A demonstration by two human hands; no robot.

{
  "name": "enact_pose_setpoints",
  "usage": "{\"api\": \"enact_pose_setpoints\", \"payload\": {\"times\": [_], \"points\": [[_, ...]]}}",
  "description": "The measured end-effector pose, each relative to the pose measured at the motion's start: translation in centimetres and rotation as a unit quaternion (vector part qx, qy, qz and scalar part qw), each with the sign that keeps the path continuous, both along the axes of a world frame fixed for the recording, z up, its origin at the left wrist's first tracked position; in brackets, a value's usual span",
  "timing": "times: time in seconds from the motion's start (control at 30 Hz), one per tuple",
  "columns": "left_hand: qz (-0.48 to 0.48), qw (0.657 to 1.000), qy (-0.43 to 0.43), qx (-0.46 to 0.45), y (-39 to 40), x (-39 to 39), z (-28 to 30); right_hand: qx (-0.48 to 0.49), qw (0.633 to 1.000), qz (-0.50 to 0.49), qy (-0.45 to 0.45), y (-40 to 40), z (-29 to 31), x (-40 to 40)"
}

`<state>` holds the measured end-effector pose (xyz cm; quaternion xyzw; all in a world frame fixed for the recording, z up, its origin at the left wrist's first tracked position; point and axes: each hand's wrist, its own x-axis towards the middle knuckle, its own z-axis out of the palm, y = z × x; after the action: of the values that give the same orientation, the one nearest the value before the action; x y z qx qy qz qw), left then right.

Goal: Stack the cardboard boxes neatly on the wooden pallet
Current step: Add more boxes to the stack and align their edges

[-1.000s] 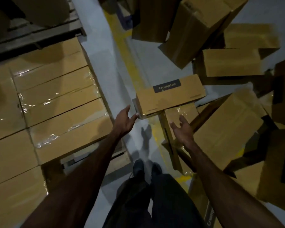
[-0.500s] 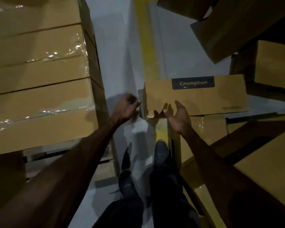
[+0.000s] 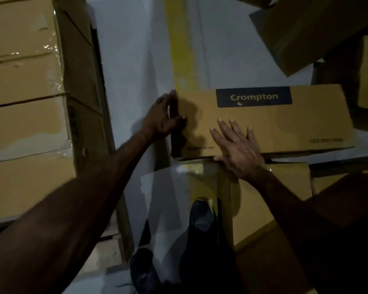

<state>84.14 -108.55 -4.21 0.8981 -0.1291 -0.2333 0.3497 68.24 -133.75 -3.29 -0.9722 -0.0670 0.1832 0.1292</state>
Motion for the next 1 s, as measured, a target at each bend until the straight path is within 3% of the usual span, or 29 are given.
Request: {"api": "enact_pose_setpoints", "payload": {"times": [0.13,0.37,0.7,0.83,1.0], "points": [[0.041,0.998,0.04,-0.033,-1.6,4.7,0.1,0.017,0.999,0.009,-0.033,-2.7,1.2,5.3],[0.112,0.975,0.168,-0.098,-3.5,9.4,-0.5,-0.02,0.986,-0.114,-0.118,-3.7,0.8,8.5],[0.031,0.988,0.144,-0.044,-4.3,12.3,-1.7,-0.031,0.976,-0.146,-0.159,-5.5,0.2,7.4],[0.116,0.979,0.149,-0.08,-4.6,12.1,-1.7,-0.05,0.974,-0.167,-0.143,-6.6,0.1,7.2],[0.227,0.942,0.179,-0.17,-4.0,8.6,-1.6,-0.06,0.975,-0.179,-0.114,-5.4,0.3,4.9]]}}
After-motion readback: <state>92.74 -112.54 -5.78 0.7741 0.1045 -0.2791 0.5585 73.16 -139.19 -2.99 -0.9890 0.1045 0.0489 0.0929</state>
